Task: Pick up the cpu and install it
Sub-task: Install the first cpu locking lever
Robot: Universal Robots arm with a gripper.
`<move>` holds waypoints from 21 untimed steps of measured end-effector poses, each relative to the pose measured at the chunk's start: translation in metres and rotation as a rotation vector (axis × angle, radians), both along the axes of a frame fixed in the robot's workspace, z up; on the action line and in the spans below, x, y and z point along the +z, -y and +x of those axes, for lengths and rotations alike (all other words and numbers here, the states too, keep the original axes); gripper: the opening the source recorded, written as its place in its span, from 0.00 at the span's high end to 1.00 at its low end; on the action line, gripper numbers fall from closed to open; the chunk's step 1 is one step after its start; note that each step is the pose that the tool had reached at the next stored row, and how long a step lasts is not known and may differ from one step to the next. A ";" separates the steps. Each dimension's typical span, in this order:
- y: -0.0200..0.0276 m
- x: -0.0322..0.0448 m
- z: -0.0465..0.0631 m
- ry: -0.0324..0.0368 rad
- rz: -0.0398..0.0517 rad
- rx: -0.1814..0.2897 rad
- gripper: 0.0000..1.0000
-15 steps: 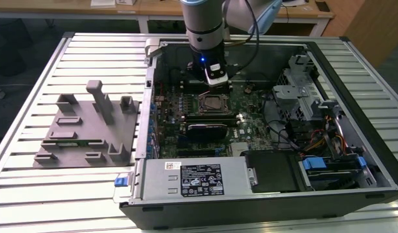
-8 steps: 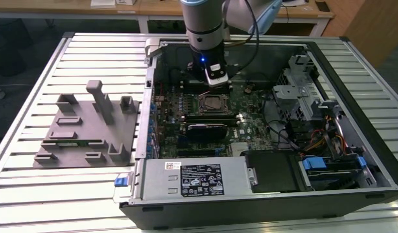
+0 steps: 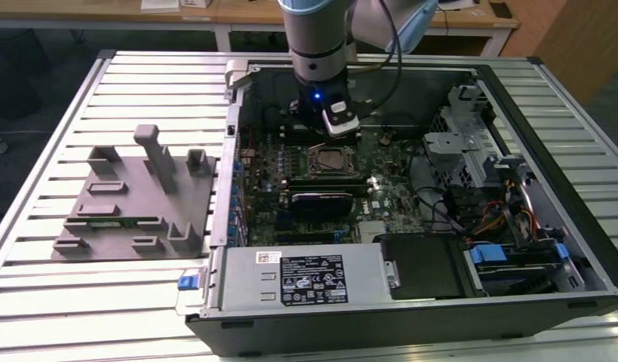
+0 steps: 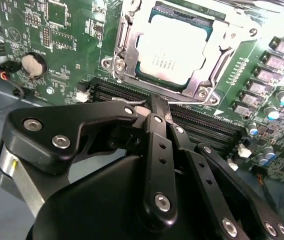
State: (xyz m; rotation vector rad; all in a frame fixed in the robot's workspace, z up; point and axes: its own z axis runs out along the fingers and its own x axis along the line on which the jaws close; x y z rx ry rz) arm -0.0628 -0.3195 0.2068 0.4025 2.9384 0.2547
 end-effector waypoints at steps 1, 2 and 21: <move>0.0000 -0.0009 0.000 0.0019 -0.0003 0.004 0.89; 0.0000 -0.0018 0.000 0.0047 -0.0004 0.009 0.89; -0.0051 -0.0098 0.000 0.0479 -0.0168 0.028 0.89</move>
